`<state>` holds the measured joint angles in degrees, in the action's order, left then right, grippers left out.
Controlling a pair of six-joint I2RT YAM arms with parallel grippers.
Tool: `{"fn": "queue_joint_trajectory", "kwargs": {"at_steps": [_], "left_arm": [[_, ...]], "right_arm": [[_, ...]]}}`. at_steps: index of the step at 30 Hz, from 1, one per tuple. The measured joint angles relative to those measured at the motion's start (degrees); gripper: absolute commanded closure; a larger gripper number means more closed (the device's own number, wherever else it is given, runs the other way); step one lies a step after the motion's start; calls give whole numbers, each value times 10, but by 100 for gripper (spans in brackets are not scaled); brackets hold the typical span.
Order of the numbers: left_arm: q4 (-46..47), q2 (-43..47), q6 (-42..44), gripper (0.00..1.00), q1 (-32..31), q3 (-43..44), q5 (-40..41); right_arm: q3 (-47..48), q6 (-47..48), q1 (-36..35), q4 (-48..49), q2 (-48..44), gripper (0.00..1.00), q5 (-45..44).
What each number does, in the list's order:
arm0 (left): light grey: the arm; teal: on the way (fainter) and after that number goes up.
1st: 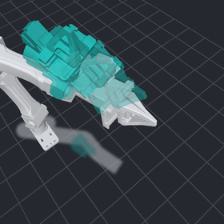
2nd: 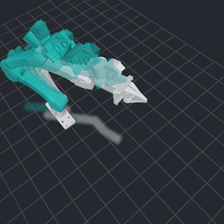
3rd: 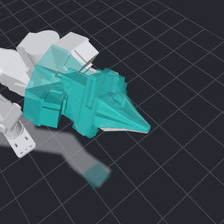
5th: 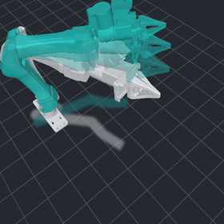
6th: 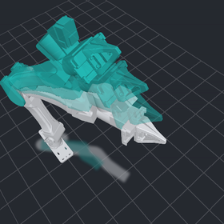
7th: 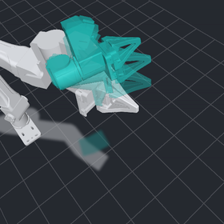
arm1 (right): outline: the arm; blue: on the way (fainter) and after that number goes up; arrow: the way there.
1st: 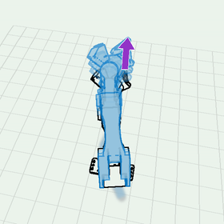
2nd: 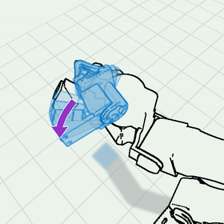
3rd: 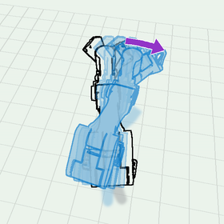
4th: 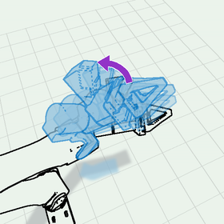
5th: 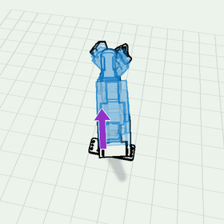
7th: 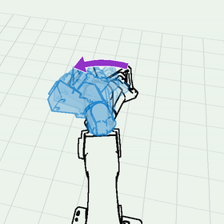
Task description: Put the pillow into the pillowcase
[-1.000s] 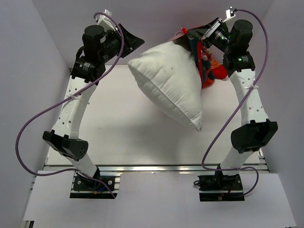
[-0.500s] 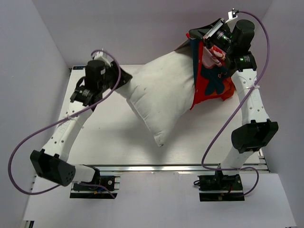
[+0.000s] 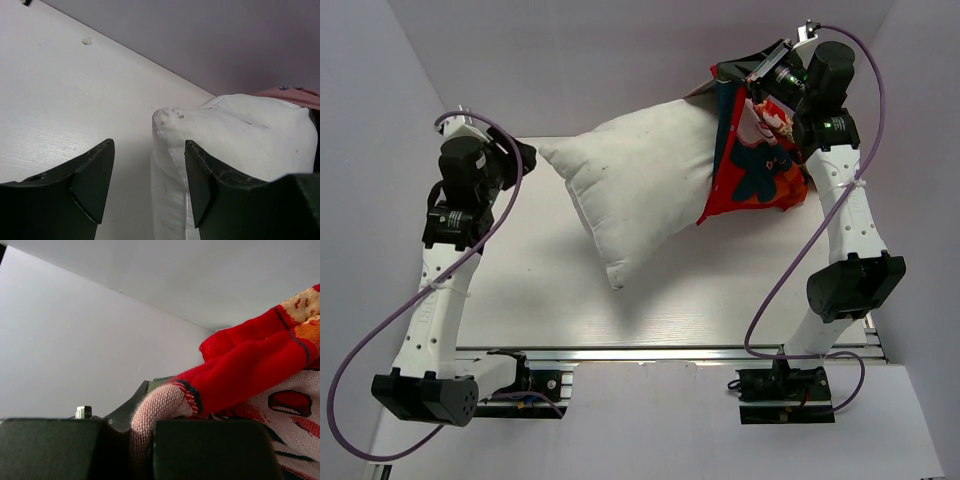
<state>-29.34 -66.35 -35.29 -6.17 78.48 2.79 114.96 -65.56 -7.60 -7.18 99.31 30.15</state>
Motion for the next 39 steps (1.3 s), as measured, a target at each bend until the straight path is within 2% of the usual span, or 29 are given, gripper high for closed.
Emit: {"fn": "queue_joint_trajectory", "kwargs": {"at_steps": [3,6,10,14,17,20,24,30,34,39], "left_arm": [[13,26,5,38,4,-24,12],[27,60,-5,43,13,-115,8],[28,67,-21,44,38,-233,-1],[34,58,-32,44,50,-285,-5],[92,49,-47,44,50,-311,-43],[199,-2,-73,41,50,-334,-115],[312,-130,-106,38,36,-319,-218],[396,-294,-135,38,-34,-196,-325],[467,-346,-174,38,-73,-138,-364],[512,-383,-203,38,-105,-53,-375]], "right_arm": [[8,-10,0,-2,0,100,0],[27,-22,1,-4,0,100,-2],[56,-42,8,5,-2,100,-1],[58,-60,19,13,-13,100,1],[58,-73,24,13,-19,100,2],[58,-85,24,11,-24,100,5],[58,-100,23,8,-37,100,11],[58,-113,21,9,-63,100,14],[45,-112,20,12,-83,100,15],[6,-99,19,15,-102,100,17]]}}
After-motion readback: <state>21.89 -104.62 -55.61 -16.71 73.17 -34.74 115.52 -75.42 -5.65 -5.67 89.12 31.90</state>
